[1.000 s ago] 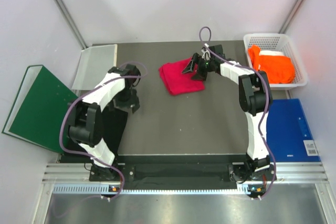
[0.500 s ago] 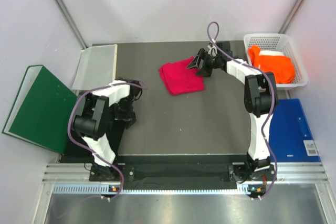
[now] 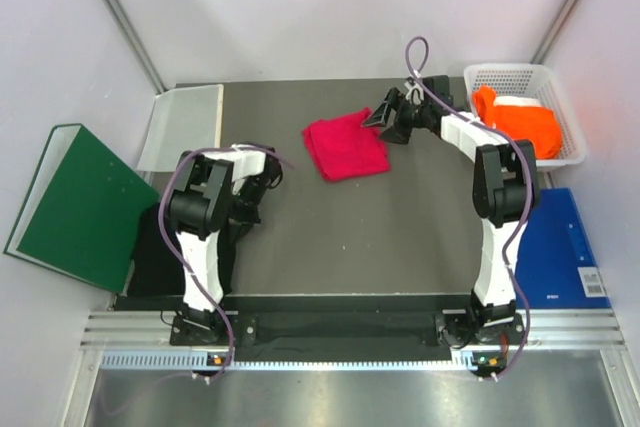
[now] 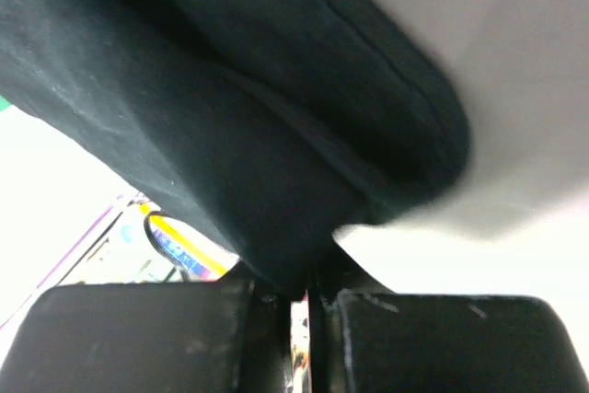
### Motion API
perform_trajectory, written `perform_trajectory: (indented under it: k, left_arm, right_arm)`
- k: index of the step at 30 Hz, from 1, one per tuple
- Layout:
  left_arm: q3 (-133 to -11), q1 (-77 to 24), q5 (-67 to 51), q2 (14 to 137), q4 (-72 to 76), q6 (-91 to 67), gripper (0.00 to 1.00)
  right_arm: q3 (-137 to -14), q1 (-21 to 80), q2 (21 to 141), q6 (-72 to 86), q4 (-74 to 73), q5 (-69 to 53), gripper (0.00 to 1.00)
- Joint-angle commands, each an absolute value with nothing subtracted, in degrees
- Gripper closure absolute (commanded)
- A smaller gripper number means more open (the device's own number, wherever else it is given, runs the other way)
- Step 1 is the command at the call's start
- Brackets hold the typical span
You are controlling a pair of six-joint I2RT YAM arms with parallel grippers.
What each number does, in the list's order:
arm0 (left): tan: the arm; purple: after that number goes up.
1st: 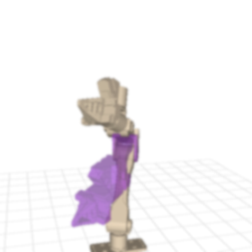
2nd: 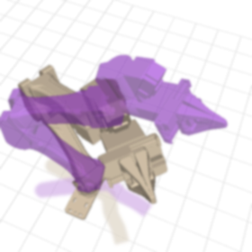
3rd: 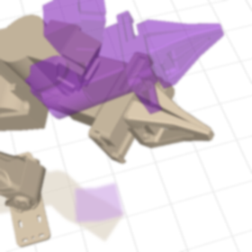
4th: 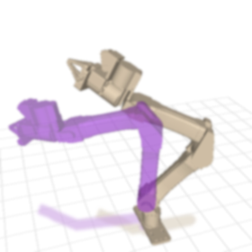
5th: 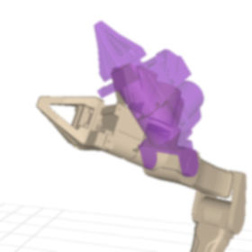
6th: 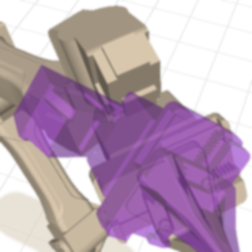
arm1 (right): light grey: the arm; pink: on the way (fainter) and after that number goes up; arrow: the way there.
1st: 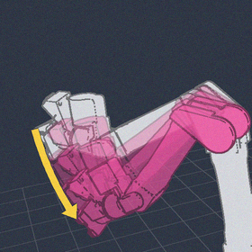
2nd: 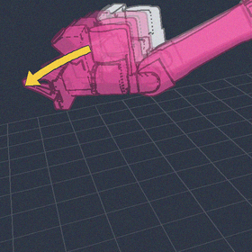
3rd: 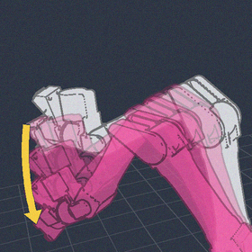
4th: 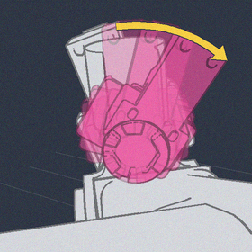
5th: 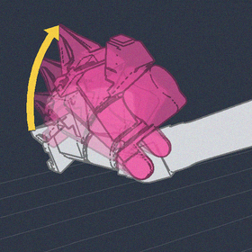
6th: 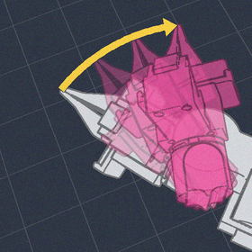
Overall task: Fold and stack the t-shirts
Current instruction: Put the neatly folded tshirt into the corner of the board with the left arm
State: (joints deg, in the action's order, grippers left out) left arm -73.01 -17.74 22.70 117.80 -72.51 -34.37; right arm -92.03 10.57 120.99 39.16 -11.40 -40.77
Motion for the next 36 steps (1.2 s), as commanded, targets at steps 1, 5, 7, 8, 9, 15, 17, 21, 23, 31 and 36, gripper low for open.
perform_trajectory:
  k: [1,5,7,8,9,15,17,21,23,31,36]
  left_arm:
    - [-84.08,-21.17,17.32,120.05,-64.86,-34.37,1.0]
    - [-93.85,-24.95,10.38,122.95,-66.79,-34.72,1.0]
    - [-100.94,-26.19,10.98,126.19,-68.89,-35.42,1.0]
    - [-103.25,-26.97,10.55,127.34,-69.86,-35.42,1.0]
    - [-105.27,-27.24,10.29,128.4,-71.7,-35.42,1.0]
    - [-112.5,-28.21,9.07,126.4,-72.18,-35.34,0.01]
    - [-109.09,-27.95,6.87,120.34,-63.93,-35.33,0.01]
    - [-101.0,-25.23,0.28,112.42,-47.06,-39.01,0.01]
    - [-98.53,-22.68,-7.1,111.8,-39.22,-40.25,0.01]
    - [-109.85,-19.69,-18.19,126.11,-36.56,-44.12,0.02]
    - [-111.18,-19.51,-18.11,129.54,-35.07,-46.93,0.03]
  right_arm:
    - [-90.44,9.41,116.46,38.85,-9.14,-41.84,0.23]
    - [-89.04,9.32,116.1,39.02,-8.61,-41.92,0.23]
    - [-88.42,9.32,115.84,39.11,-8.26,-42.01,0.23]
    - [-88.16,9.32,115.75,39.11,-8.17,-42.01,0.23]
    - [-87.72,9.23,115.66,38.94,-8.09,-42.01,0.23]
    - [-87.01,8.61,114.61,37.27,-9.23,-41.66,0.23]
    - [-86.75,8.0,114.08,37.0,-9.49,-41.49,0.23]
    - [-85.61,6.95,113.82,36.39,-9.75,-41.57,0.23]
    - [-85.17,6.42,113.56,36.21,-9.84,-41.57,0.23]
    - [-83.23,4.57,112.59,35.25,-10.46,-42.1,0.23]
    - [-82.53,3.08,111.8,35.07,-10.46,-42.28,0.23]
